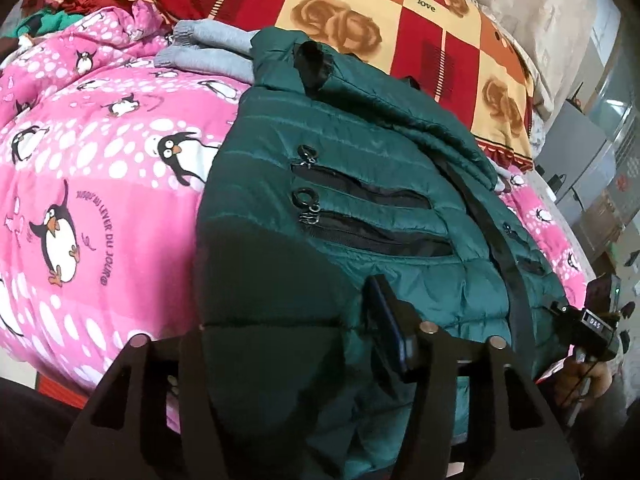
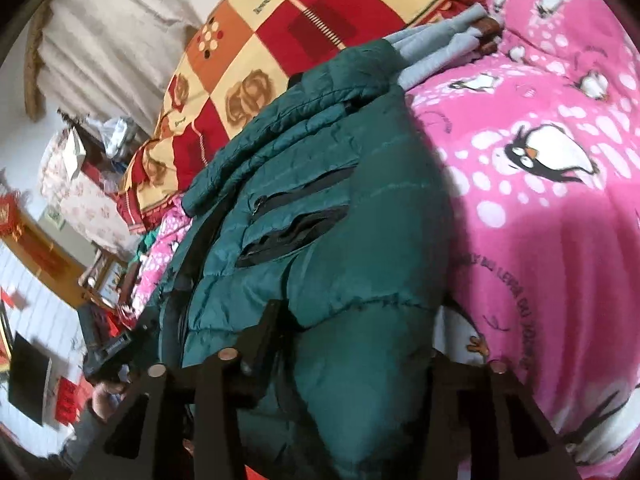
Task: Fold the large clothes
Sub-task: 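Close both grippers on the jacket side edge and hold it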
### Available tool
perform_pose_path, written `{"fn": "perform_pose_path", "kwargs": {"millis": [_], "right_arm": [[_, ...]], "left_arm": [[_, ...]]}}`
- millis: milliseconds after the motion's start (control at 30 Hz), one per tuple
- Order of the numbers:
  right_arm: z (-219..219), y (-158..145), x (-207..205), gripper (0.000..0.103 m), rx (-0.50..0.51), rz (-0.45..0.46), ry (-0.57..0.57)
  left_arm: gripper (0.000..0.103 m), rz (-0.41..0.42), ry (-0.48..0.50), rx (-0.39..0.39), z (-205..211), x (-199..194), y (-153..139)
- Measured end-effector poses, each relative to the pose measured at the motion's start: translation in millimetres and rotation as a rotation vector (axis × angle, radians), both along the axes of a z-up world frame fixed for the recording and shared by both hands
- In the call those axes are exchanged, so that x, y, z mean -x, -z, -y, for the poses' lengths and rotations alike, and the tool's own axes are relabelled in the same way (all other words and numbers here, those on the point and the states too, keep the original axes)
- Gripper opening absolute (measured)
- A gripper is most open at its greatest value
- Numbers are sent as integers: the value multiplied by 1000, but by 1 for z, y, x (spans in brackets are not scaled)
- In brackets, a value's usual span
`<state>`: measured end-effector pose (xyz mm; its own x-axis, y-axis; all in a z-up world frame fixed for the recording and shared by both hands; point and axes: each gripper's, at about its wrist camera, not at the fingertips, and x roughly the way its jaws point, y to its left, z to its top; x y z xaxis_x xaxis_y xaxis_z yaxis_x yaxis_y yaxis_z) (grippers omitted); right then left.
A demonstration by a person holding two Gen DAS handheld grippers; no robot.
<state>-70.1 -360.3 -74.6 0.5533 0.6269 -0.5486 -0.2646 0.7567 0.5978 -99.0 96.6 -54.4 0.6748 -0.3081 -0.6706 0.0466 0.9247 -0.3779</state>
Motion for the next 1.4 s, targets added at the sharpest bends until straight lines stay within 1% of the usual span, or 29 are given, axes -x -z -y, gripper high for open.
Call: {"fn": "perform_pose_path", "kwargs": {"millis": [33, 67, 100, 133, 200, 233, 267, 300, 333, 367, 467, 533, 600, 767, 900, 1000, 1033, 1100, 1167, 1233, 1333, 1400], "right_arm": [[-3, -1, 0, 65, -4, 6, -20], [-8, -4, 0, 72, 17, 8, -48], [-12, -7, 0, 70, 51, 12, -57], [-16, -11, 3, 66, 93, 30, -61], [-18, -19, 8, 39, 141, 75, -50], [-17, -24, 11, 33, 147, 100, -43], [-15, -29, 13, 25, 138, 122, -42], [-13, -37, 18, 21, 128, 154, -41], [-12, -44, 23, 20, 124, 185, -39], [-12, -53, 30, 19, 119, 218, -39], [-18, -69, 48, 18, 151, 262, -34], [-22, -74, 56, 18, 165, 269, -33], [-23, -81, 68, 18, 170, 283, -28], [-21, -93, 93, 18, 158, 296, -35], [-17, -89, 100, 18, 155, 283, -23], [-15, -82, 100, 18, 155, 261, -10], [-16, -79, 99, 18, 165, 253, -7], [-21, -76, 96, 18, 208, 228, 4], [-29, -73, 94, 18, 257, 220, 8], [-32, -71, 95, 18, 280, 225, 11], [-31, -69, 99, 18, 270, 248, 30], [-30, -66, 99, 18, 259, 241, 38]], "left_arm": [[57, 4, -3, 0, 1, 0, 0], [58, 8, -9, -1, 1, 1, 0], [58, 12, -15, -3, 1, 1, 0], [58, 15, -19, -6, 1, 1, 0], [57, 21, -21, 3, 1, 3, -3], [43, 17, -17, 4, -1, 4, -6], [31, 15, -29, -17, -2, 5, -10], [20, 4, -33, -13, -6, 5, -13], [16, -1, -33, 12, -10, 6, -15], [16, -4, -38, 39, -15, 8, -20], [15, -12, -37, 12, -18, 13, -33], [15, -4, -24, -15, -18, 21, -43], [15, 0, -4, -22, -18, 29, -52], [15, 15, 19, 9, -28, 55, -67], [15, 14, 23, 17, -29, 66, -66], [15, 11, 31, -43, -20, 69, -61], [15, 15, 34, -82, -16, 69, -59], [16, 21, 40, -154, -9, 70, -52], [16, -3, 31, -190, -5, 66, -42], [16, -14, 17, -218, -2, 64, -39], [16, -11, -12, -274, 6, 62, -38], [16, -16, -27, -309, 11, 61, -36]]}}
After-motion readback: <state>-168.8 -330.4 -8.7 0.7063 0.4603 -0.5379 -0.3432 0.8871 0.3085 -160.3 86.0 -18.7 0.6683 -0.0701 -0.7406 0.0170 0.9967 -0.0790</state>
